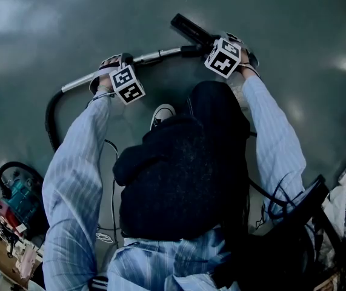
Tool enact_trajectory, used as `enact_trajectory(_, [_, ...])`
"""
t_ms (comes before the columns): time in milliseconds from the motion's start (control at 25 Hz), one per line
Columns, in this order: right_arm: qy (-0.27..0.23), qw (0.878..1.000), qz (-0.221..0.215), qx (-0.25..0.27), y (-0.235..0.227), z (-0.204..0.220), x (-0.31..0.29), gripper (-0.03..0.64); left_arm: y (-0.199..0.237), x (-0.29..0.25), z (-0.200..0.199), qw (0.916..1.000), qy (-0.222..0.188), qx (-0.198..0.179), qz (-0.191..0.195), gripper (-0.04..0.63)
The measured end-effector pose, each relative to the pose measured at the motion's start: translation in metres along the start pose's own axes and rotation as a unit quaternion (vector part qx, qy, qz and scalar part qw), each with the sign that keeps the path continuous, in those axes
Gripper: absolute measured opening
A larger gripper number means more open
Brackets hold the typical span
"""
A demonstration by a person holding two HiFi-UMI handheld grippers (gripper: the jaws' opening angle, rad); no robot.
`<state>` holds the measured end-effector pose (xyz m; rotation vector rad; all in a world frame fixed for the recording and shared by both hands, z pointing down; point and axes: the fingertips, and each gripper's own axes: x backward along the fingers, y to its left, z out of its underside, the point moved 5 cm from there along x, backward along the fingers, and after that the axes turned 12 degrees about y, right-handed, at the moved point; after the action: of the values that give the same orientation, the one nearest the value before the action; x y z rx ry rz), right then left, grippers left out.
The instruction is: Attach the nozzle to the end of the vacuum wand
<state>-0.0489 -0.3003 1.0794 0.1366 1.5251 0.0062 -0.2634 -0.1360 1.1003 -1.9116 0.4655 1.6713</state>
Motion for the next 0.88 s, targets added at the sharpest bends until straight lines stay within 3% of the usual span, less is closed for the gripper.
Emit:
enact_trajectory(400, [-0.021,0.999,0.004,0.039,0.001,-0.002,0.009,0.291,-0.002,0.019,0.001,0.9995,-0.029,-0.005,0.012,0.161])
enact_trajectory(600, [-0.043,0.998,0.010,0.034,-0.005,-0.008,0.018,0.291,0.005,0.027,0.005,0.9994,-0.032,0.000,0.008,0.160])
enact_trajectory(880, [-0.031,0.999,0.016,0.034,-0.009,-0.009,0.023,0.289,0.007,0.027,0.001,0.9995,-0.030,0.000,0.009,0.161])
